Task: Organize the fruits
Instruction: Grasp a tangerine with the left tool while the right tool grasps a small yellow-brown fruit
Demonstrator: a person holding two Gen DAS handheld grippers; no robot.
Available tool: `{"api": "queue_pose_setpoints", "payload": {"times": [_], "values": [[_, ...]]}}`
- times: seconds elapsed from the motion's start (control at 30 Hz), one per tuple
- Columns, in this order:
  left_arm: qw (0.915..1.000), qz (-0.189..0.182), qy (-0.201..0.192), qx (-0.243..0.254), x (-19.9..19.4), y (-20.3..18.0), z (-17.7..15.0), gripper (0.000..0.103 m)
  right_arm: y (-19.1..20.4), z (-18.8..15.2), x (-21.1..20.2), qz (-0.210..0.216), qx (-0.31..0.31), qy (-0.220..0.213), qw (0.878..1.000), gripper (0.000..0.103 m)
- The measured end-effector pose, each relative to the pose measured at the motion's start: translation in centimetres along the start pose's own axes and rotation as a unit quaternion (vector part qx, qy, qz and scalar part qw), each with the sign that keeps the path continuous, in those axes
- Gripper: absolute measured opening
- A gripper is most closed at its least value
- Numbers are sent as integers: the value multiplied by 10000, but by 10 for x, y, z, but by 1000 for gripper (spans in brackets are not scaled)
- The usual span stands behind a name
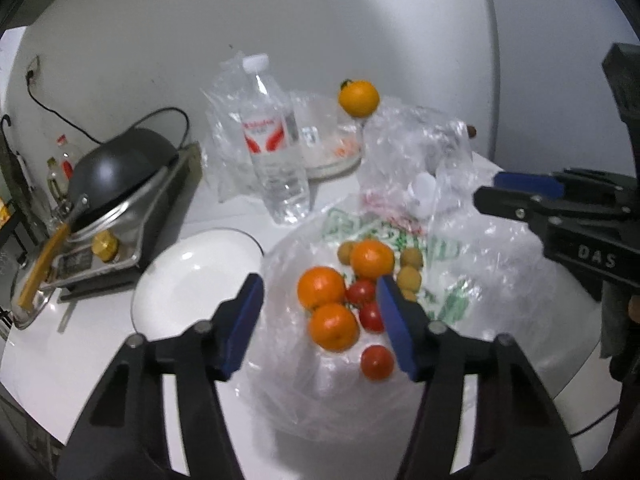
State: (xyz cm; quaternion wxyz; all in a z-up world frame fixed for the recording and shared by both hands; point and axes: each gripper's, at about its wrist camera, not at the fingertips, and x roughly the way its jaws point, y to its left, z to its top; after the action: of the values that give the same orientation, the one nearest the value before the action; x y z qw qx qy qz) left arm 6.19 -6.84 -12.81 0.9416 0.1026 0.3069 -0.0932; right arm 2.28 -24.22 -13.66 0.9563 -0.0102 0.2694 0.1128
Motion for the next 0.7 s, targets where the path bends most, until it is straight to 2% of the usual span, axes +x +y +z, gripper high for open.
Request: {"api": "queue_pose_setpoints", "payload": {"times": [0.17, 0.27, 0.63, 0.7], "values": [[9997, -79, 229, -33, 16, 3, -6, 52, 1, 0, 25, 121, 34, 244, 9996, 28], [9991, -209, 357, -94, 24, 6, -8, 46, 0, 0, 41, 181, 64, 411, 9990, 25], [9960, -392, 799, -97, 56, 7, -13, 45, -7, -6, 85, 392, 163, 925, 9948, 25], [9958, -463, 777, -105, 59, 7, -13, 45, -7, -8, 92, 382, 177, 998, 9941, 25]]}}
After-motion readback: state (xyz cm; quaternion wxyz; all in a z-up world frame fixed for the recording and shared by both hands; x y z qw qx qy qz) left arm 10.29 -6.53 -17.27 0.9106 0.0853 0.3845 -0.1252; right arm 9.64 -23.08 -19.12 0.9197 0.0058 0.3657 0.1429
